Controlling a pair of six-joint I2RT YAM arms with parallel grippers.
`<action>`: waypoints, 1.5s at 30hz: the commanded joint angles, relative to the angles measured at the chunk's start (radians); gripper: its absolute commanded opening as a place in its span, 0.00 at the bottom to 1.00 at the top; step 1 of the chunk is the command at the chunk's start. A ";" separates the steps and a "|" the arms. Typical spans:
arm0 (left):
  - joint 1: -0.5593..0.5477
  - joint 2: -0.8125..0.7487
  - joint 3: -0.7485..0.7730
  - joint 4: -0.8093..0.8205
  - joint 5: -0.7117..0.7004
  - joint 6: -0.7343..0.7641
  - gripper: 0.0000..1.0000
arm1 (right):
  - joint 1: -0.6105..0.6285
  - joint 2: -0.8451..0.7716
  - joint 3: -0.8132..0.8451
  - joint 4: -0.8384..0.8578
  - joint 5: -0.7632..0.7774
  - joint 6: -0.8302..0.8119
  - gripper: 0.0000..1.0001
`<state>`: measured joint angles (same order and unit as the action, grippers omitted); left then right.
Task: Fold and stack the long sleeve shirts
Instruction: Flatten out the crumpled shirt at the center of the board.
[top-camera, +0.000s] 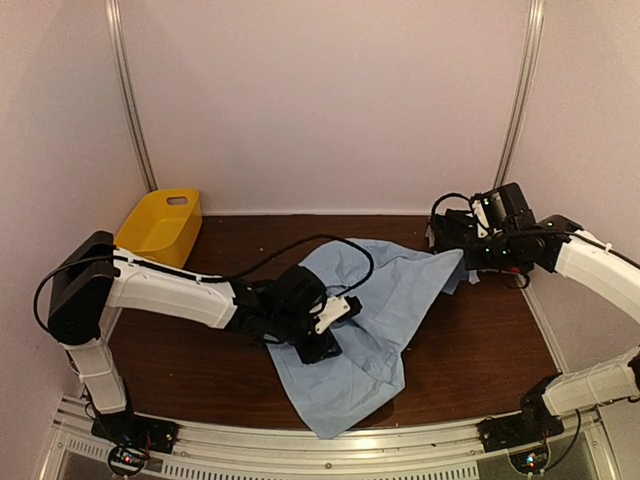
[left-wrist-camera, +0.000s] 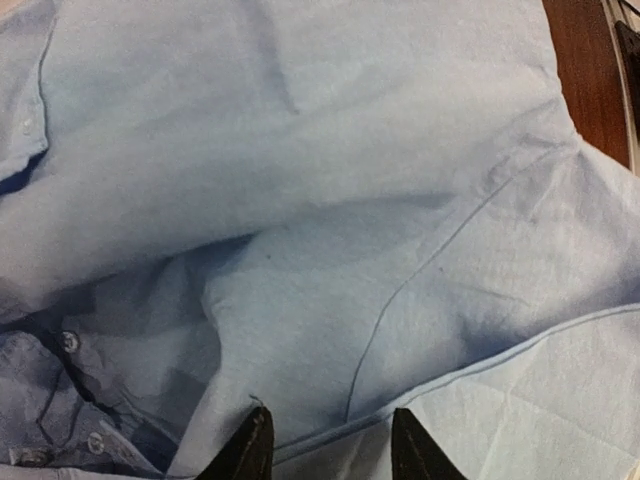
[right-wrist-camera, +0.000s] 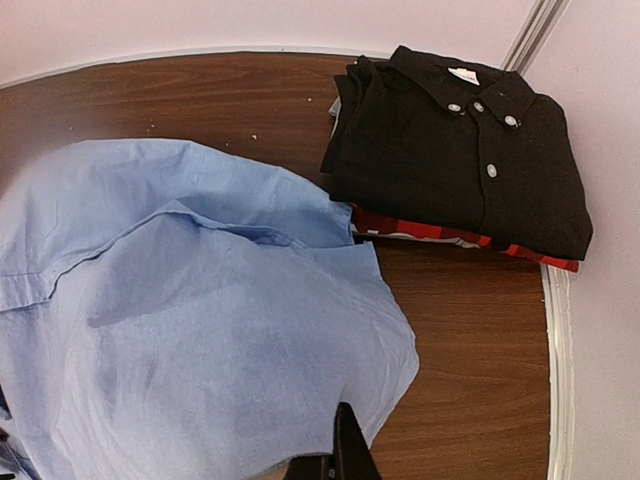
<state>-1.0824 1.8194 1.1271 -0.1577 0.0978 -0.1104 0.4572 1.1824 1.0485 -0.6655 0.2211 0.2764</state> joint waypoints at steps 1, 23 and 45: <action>-0.005 -0.031 -0.083 -0.018 0.115 -0.009 0.33 | -0.032 -0.003 0.015 0.032 0.006 -0.016 0.00; 0.114 -0.434 -0.339 0.038 -0.046 -0.336 0.46 | -0.071 0.024 0.008 0.075 -0.055 -0.039 0.00; 0.455 -0.267 -0.392 0.133 0.224 -0.409 0.57 | -0.072 0.031 -0.016 0.109 -0.091 -0.041 0.00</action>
<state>-0.6411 1.5200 0.7452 -0.1116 0.2272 -0.5251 0.3920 1.2140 1.0470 -0.5846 0.1322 0.2382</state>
